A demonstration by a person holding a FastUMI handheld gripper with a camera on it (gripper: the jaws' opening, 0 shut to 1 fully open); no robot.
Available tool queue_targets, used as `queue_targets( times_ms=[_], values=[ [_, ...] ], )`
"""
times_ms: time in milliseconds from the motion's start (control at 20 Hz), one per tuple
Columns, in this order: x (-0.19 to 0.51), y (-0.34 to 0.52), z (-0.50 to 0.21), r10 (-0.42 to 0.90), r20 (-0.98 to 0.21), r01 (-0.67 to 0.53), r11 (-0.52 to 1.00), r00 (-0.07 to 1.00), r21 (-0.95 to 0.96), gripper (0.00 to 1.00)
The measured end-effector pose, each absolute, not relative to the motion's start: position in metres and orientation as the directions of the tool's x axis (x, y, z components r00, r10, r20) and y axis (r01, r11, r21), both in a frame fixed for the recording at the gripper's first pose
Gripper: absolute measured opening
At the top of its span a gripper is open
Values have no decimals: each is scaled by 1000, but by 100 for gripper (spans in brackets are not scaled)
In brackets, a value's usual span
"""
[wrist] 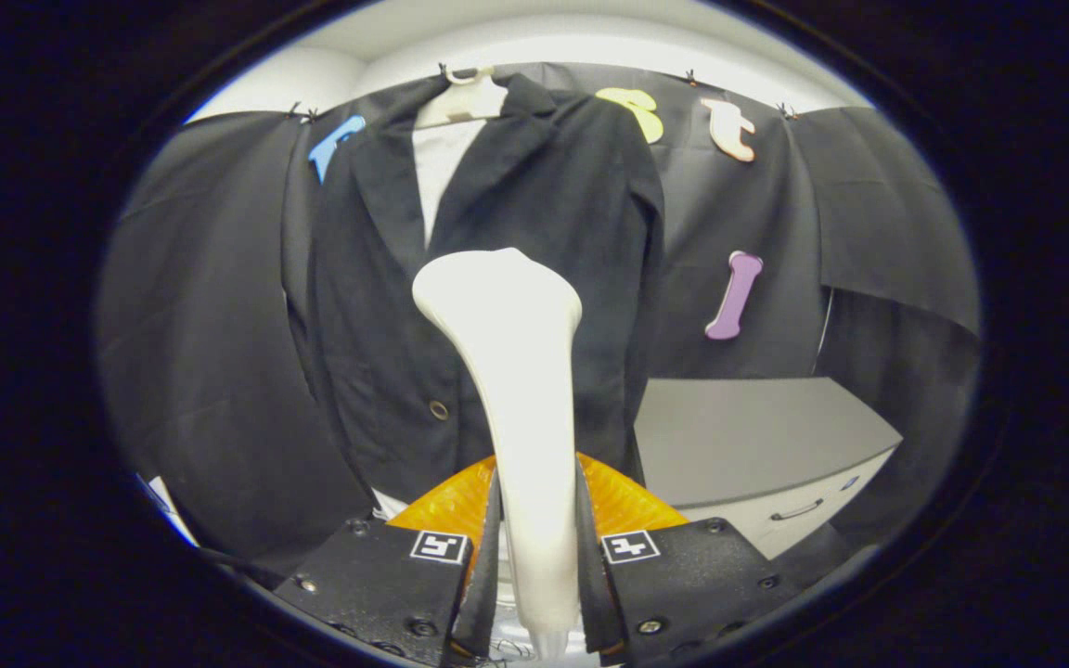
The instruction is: Iron the clothes twice with a garment steamer, once on the left side and once on the right side.
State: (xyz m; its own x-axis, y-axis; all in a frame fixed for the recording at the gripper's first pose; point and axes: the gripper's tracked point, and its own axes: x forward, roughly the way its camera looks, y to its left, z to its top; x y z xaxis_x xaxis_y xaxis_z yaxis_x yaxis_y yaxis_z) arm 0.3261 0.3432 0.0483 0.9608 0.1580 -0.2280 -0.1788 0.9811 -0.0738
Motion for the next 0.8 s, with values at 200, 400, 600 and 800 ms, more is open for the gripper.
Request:
queue_targets(
  times_ms=[200, 400, 600, 800],
  values=[
    [321, 382, 104, 218, -154, -230, 971, 964, -64, 39],
    [317, 423, 156, 267, -100, -272, 961, 958, -40, 39],
    [313, 454, 208, 291, -48, -293, 956, 955, -32, 39],
    [306, 474, 238, 301, -12, -302, 953, 953, -31, 39]
  ],
)
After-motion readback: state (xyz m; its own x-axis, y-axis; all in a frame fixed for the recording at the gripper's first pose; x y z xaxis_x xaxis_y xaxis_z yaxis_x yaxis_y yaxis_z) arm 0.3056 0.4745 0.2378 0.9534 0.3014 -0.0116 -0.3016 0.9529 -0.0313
